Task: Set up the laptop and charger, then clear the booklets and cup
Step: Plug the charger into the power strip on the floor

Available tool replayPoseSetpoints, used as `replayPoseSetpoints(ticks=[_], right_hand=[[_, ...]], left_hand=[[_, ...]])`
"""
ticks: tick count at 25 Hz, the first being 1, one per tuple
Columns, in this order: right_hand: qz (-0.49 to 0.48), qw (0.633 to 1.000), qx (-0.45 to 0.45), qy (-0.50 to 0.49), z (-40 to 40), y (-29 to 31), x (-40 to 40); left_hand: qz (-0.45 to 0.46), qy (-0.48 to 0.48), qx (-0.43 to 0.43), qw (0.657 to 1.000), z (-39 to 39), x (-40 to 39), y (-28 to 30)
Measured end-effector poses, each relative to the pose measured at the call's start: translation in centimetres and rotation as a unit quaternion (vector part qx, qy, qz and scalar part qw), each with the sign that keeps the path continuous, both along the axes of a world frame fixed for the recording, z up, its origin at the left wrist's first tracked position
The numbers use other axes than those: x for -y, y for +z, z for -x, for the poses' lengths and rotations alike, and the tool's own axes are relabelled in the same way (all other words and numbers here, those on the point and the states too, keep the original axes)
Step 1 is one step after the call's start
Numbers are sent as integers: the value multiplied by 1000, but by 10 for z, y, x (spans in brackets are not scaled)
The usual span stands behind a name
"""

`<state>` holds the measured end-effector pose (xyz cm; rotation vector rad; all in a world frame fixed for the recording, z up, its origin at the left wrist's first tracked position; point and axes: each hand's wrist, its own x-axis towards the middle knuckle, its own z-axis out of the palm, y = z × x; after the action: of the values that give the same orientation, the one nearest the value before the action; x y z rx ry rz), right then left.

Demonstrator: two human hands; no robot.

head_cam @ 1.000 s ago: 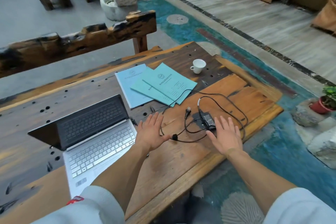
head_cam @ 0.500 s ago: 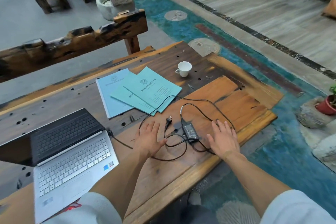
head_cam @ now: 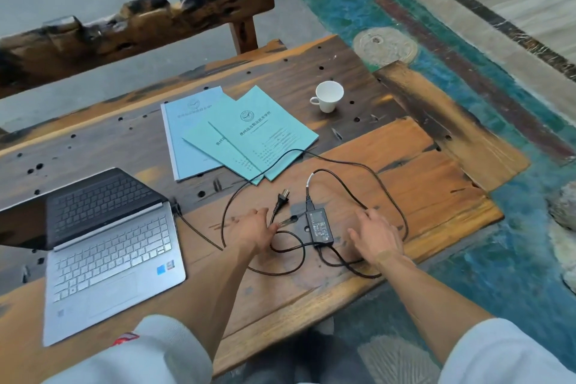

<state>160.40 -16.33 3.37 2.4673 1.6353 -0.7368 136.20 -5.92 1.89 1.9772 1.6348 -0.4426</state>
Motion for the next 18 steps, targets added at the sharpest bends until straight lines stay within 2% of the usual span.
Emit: replayPoseSetpoints(ticks=[7, 10, 14, 18], right_hand=[[50, 993, -89, -58, 22, -38, -47], [66, 992, -84, -73, 38, -55, -65], [76, 993, -50, -74, 54, -68, -82], [47, 996, -48, -57, 59, -73, -84]], left_hand=[[40, 39, -28, 998, -11, -38, -37], [44, 39, -38, 998, -17, -45, -52], [2, 21, -39, 999, -26, -46, -63], [-5, 4, -19, 1000, -29, -44, -68]])
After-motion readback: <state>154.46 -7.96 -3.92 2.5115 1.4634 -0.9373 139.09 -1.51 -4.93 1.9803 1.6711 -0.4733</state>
